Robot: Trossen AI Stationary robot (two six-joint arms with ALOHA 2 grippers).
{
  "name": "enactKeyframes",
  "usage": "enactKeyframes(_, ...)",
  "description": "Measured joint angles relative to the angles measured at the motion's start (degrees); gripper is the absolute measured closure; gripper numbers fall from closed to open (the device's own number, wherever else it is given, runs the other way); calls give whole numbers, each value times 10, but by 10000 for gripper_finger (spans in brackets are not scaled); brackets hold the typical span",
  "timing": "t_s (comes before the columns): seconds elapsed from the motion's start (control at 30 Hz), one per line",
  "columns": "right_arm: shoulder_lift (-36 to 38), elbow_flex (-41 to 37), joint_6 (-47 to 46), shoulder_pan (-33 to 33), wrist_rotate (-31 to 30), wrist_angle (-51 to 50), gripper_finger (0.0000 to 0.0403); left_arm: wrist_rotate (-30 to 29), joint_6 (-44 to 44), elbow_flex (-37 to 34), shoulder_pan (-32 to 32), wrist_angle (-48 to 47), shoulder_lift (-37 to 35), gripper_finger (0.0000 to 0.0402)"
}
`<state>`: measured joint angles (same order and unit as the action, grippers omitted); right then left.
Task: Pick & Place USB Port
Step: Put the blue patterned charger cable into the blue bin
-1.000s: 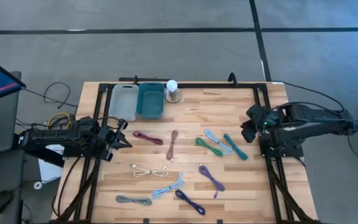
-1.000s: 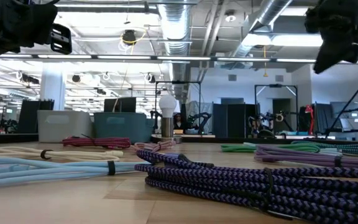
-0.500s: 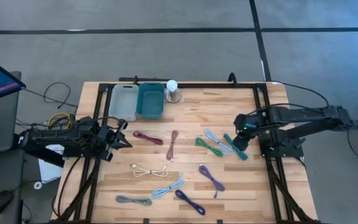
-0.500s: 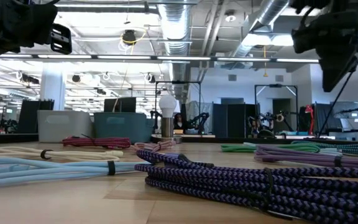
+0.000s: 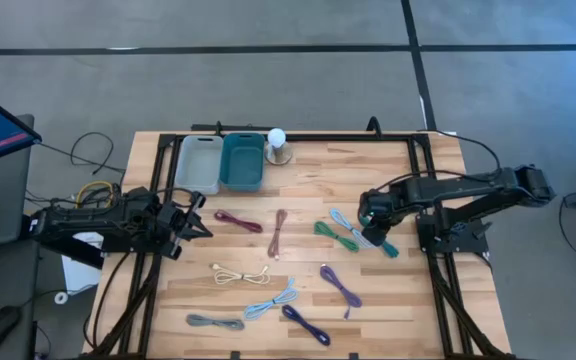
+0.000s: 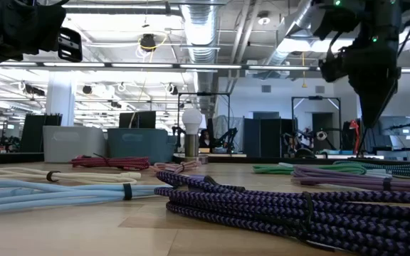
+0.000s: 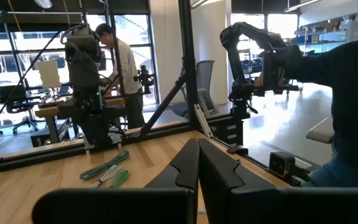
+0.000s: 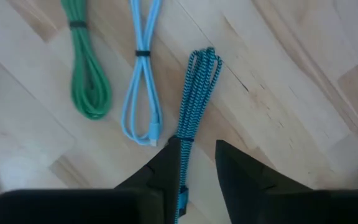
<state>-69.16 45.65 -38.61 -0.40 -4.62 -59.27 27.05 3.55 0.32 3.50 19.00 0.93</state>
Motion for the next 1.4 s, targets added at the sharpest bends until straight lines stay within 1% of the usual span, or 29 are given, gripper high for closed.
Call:
enactKeyframes(0.3,-82,0,2,0,-17,6,254,0,0,0,0,-1,0,394)
enactKeyframes(0.47,-119,0,15,1,-10,50,236,0,0,0,0,-1,0,394)
enactKeyframes(0.57,-135,0,24,0,3,67,232,0,0,0,0,-1,0,394)
enactKeyframes(0.83,-175,-2,32,0,-9,76,236,0,0,0,0,-1,0,394)
enactKeyframes(1.03,-183,-40,32,0,-12,116,238,0,0,0,0,-1,0,394)
enactKeyframes(1.13,-173,-57,32,0,-13,137,248,0,0,0,0,-1,0,394)
enactKeyframes(1.2,-169,-61,32,1,-12,142,265,0,0,0,0,-1,0,394)
enactKeyframes(1.3,-158,-63,42,1,-10,149,306,0,0,0,0,-1,0,394)
enactKeyframes(1.4,-149,-64,48,0,-15,152,361,0,0,0,0,-1,2,394)
